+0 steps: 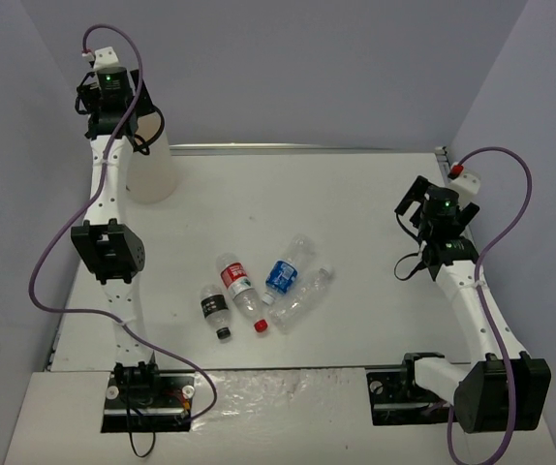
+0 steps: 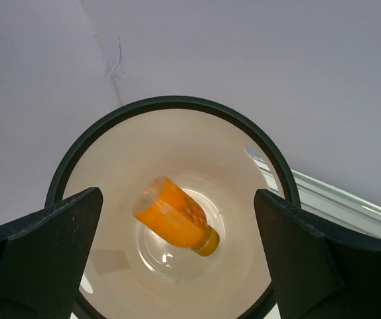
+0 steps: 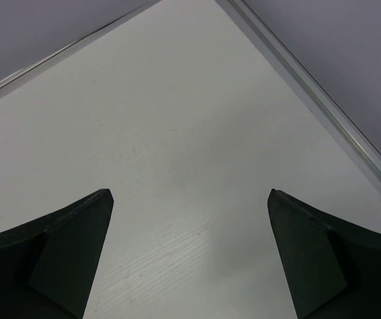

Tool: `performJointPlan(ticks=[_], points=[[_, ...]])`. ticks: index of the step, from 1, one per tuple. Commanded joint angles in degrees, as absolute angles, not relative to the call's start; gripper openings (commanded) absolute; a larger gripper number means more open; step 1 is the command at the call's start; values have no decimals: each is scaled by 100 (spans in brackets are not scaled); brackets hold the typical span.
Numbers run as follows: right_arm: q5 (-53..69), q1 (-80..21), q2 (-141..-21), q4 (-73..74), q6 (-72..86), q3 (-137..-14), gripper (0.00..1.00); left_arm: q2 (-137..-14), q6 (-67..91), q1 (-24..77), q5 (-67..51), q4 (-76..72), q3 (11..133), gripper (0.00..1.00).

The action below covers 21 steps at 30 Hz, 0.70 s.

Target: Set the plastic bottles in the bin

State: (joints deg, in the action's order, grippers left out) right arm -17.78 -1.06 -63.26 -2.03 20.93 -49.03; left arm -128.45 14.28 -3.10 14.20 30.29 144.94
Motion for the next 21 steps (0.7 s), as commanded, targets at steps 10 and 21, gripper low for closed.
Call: performJointPlan(ticks=[10,21], points=[[-1515,-70,-6262,-396,2335,-5222,100,-10182,990,1061,2792,3841,13174,97],[-1493,-70,-6275,-413,2662,-5316,100,-7702,2783,2908,3734,3778,9366,97]])
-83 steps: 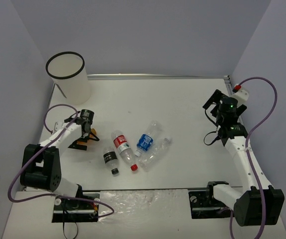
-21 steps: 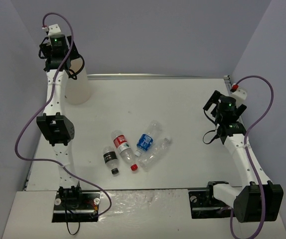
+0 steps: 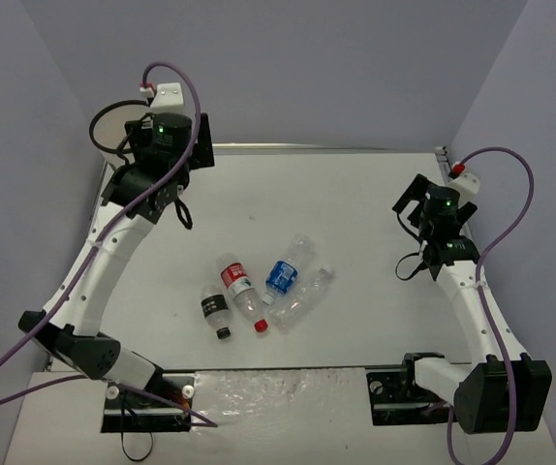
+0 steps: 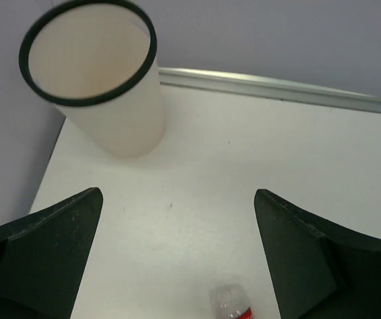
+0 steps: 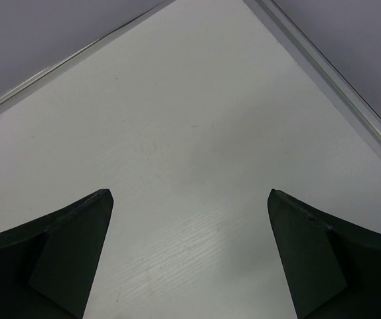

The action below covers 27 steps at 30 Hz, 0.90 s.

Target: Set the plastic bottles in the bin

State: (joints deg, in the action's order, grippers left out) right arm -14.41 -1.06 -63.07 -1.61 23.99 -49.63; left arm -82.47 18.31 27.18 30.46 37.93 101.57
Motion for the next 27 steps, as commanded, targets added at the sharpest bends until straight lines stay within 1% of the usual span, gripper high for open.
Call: performJointPlan(ticks=[1,4,8,15,21,24,27], points=[[-1482,-70,-6283,-409,2712,-5355,100,-7595,3023,2961,3678,3896,9148,97],[-1450,-70,-6258,-422,2821,-5414,100,-7401,3611,3062,3533,4271,8710,97],[-1619,-73,-6264,-457,2894,-5453,100,-7269,4656,3181,3180,5197,7907,97],[-1293,-79,-6472,-466,3034,-5970,100,-7508,5295,3938,2926,5979,6961,97],[-1232,-88,-6626,-527,3199,-6081,100,-7297,5502,3990,2298,5050,5972,97],[-1134,-132,-6795,-562,3182,-6250,100,-7067,5484,3999,1738,4187,5351,97],[-1081,-219,-7004,-624,3190,-6371,100,-7092,5589,3990,1522,3677,4968,97]])
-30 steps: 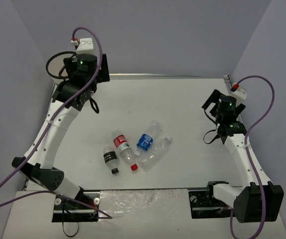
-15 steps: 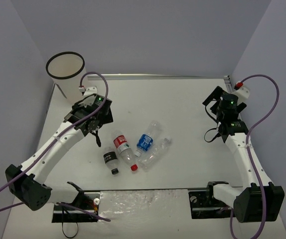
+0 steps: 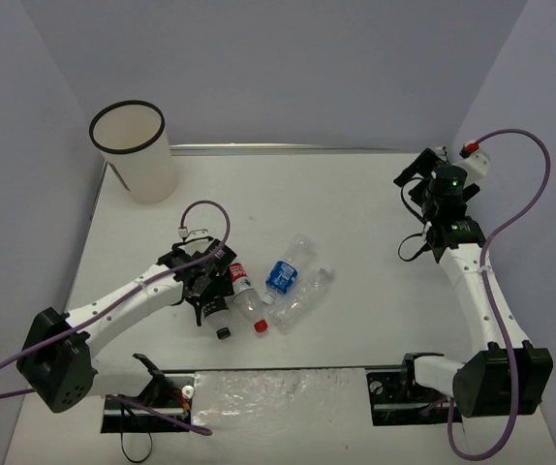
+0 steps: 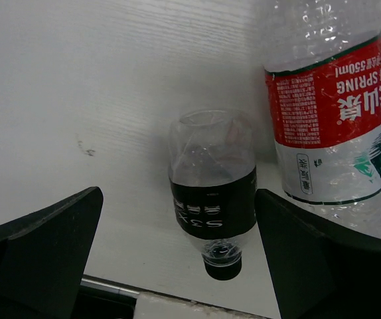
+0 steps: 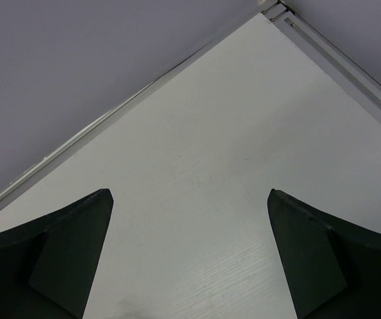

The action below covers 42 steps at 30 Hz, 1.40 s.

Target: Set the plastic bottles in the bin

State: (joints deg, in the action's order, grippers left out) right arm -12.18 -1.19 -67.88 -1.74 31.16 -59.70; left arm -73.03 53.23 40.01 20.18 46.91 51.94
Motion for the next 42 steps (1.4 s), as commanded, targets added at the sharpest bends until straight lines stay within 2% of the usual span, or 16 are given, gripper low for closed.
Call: performJointPlan(ticks=[1,5,11,13,18,25,32,42], points=[[-883,-227,-7078,-668,3212,-6357,100,-7122,5634,3990,1528,3674,4930,97],[-289,-359,-7140,-1329,3317,-5966,100,-7296,5713,3934,1592,3389,4676,97],[-275,-422,-7006,-1512,3270,-5699,100,-7678,5771,3809,1196,3003,4377,97],[-329,-422,-6940,-1522,3250,-5646,100,-7727,5859,3775,1234,3157,4367,93],[-396,-422,-6873,-1538,3199,-5554,100,-7424,6225,3762,1570,3754,4289,61],[-373,-431,-6965,-1547,3146,-5546,100,-6300,6290,3743,2186,4438,4491,28],[-297,-439,-7082,-1540,3033,-5511,100,-6239,5421,3315,3149,4420,6076,27],[-737,-439,-6900,-1670,2784,-5382,100,-7686,3968,1575,2604,3133,8783,26]])
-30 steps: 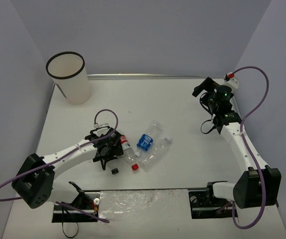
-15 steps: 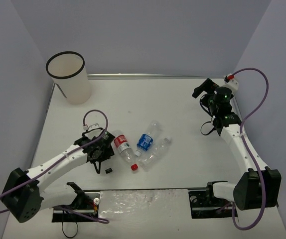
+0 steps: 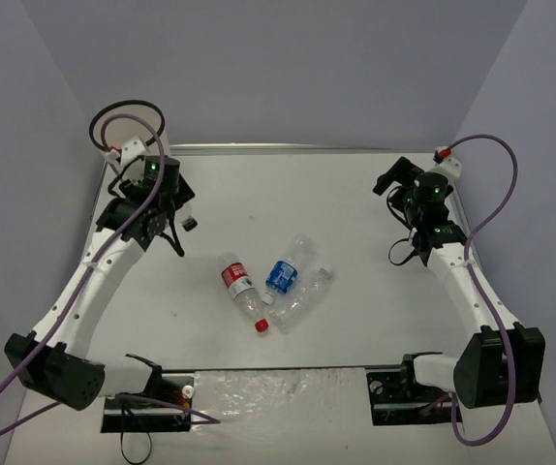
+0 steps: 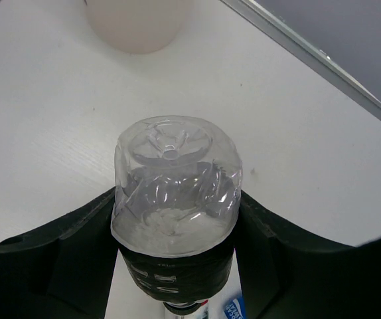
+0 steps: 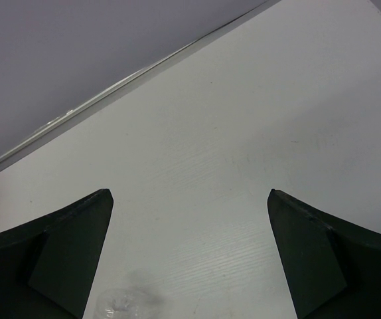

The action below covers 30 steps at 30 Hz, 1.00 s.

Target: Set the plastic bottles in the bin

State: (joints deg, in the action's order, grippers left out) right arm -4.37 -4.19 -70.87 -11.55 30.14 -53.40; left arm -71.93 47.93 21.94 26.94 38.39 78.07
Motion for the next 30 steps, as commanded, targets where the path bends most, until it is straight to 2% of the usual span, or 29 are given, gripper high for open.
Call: performJointPlan(ticks=[1,6,9,13,21,23,24,25,26,28,30], points=[[-732,-439,-6912,-1670,2755,-5416,100,-7829,3898,1476,2535,2917,9006,26],[-781,-445,-7014,-1766,2725,-5496,100,-8605,3498,493,2232,1482,9942,27],[-839,-431,-7092,-1919,2742,-5493,100,-9183,3393,47,2224,1301,10691,30],[-969,-439,-7049,-2353,2783,-5307,100,-10088,3813,-543,2186,920,11436,30],[-1163,-439,-6858,-2532,2593,-5119,100,-12258,3753,-793,2241,2136,14332,31],[-1222,-439,-6847,-2443,2506,-5168,100,-12488,3718,-791,2180,2284,14641,44],[-1241,-439,-6852,-2385,2500,-5197,100,-12503,3708,-791,2150,2260,14647,67],[-1257,-439,-6857,-2333,2496,-5222,100,-12514,3697,-791,2122,2234,14647,85],[-1255,-439,-6866,-2312,2500,-5227,100,-12495,3677,-789,2088,2200,14628,86],[-1226,-439,-6888,-2316,2535,-5212,100,-12372,3622,-767,1979,2132,14571,97],[-1120,-439,-6922,-2329,2562,-5212,100,-12151,3561,-727,1904,2012,14437,97]])
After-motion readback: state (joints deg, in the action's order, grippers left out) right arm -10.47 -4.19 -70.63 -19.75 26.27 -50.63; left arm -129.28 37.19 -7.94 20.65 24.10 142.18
